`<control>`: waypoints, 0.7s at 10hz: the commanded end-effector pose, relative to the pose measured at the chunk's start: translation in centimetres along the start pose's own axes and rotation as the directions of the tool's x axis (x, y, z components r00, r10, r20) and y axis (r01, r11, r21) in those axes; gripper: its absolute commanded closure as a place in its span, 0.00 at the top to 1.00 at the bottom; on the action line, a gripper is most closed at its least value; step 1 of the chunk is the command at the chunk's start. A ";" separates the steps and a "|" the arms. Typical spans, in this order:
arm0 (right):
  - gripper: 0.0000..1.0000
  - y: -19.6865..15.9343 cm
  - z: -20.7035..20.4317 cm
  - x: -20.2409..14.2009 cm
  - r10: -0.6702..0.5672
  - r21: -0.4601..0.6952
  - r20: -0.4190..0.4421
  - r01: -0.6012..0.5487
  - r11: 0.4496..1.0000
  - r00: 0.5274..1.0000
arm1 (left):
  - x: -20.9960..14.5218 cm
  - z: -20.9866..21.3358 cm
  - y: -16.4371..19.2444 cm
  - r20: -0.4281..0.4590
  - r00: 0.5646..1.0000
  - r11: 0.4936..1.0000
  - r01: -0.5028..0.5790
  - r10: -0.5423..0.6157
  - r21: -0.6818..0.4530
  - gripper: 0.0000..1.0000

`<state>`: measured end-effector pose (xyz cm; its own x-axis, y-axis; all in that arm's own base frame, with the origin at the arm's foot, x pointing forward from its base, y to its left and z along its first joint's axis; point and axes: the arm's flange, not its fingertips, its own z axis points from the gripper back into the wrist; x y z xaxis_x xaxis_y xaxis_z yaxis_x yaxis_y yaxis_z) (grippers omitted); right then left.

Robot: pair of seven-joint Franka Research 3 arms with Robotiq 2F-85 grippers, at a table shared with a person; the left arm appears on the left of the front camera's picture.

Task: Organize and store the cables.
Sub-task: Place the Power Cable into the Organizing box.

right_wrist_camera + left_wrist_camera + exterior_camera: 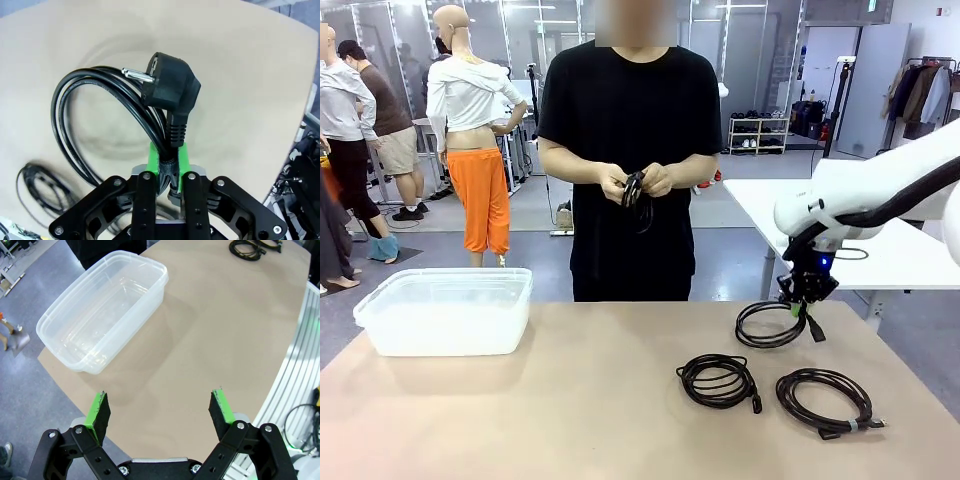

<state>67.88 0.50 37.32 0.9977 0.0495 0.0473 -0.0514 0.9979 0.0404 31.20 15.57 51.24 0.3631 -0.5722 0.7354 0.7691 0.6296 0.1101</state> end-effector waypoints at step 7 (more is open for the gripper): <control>0.00 13.5 7.2 -6.6 0.079 0.130 0.131 -0.097 0.987 0.988 | -0.1 -0.1 0.2 0.018 1.000 1.000 0.014 -0.013 -0.002 1.00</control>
<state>61.97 11.98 44.89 0.9878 0.1055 0.1147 -0.1185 0.9864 0.1136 31.21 15.56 51.25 0.3629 -0.5728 0.7350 0.7692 0.6293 0.1106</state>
